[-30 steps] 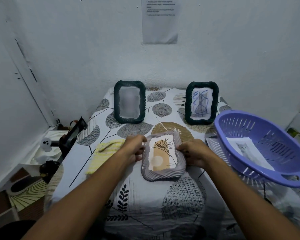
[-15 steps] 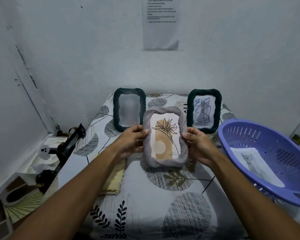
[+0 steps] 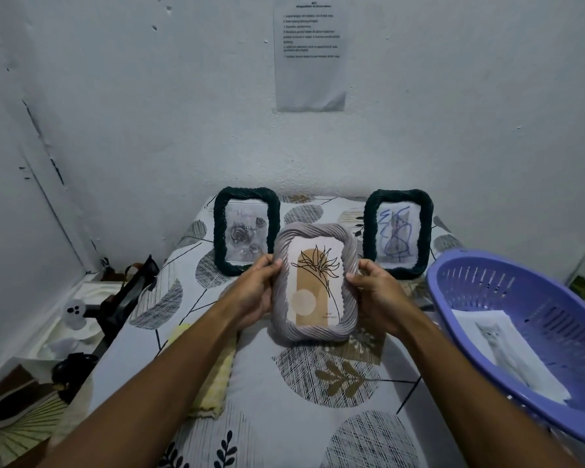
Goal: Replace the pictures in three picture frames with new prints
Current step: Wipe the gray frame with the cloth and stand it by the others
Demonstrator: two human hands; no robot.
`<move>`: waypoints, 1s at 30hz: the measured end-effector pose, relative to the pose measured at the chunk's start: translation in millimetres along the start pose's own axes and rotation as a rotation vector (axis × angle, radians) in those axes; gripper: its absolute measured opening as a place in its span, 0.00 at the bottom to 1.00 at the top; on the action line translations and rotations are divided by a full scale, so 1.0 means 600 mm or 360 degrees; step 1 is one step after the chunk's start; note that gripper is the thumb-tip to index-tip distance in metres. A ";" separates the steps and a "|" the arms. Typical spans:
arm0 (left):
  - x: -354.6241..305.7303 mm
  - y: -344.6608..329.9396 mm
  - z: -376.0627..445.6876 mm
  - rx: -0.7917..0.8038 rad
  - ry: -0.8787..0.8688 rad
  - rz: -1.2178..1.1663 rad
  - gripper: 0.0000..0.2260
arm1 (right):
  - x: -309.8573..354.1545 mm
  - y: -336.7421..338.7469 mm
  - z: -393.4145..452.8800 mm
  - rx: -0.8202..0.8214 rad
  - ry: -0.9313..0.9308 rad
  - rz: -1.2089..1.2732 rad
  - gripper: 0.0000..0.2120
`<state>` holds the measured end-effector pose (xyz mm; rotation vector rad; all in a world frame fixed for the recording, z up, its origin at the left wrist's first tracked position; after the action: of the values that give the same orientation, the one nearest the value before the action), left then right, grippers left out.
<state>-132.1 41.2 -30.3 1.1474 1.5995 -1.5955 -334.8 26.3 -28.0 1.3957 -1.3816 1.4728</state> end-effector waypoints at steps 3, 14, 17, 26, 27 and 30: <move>-0.009 -0.001 0.022 0.0010 -0.0034 -0.0105 0.08 | 0.006 0.000 0.018 -0.0037 0.0022 0.0058 0.07; -0.049 -0.007 0.119 -0.0121 -0.0209 -0.0038 0.12 | 0.051 0.000 0.093 -0.0158 0.0176 0.0151 0.06; -0.045 -0.008 0.136 -0.0180 -0.0265 0.0008 0.08 | 0.047 0.004 0.111 -0.0186 0.0220 0.0154 0.04; -0.020 0.008 0.154 -0.0239 -0.0332 0.0064 0.07 | 0.038 0.006 0.128 -0.0373 0.0462 -0.0304 0.06; -0.018 0.008 0.155 -0.0246 -0.0328 0.0072 0.07 | 0.035 0.007 0.129 -0.0379 0.0454 -0.0316 0.06; -0.015 0.006 0.158 -0.0261 -0.0331 0.0079 0.07 | 0.031 0.011 0.128 -0.0404 0.0409 -0.0339 0.08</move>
<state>-140.1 -53.5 -33.1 0.8974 1.5225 -1.4698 -325.6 -52.1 -22.1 1.1133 -1.1724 1.2409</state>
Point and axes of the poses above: each hand's wrist, its own z-axis towards the middle knuckle, its own y-axis out of the back of the hand, x = y × z, the point moved 4 cm from there along z, towards the middle knuckle, and after that the axes turned 1 degree about -z, right-handed, at the moved point
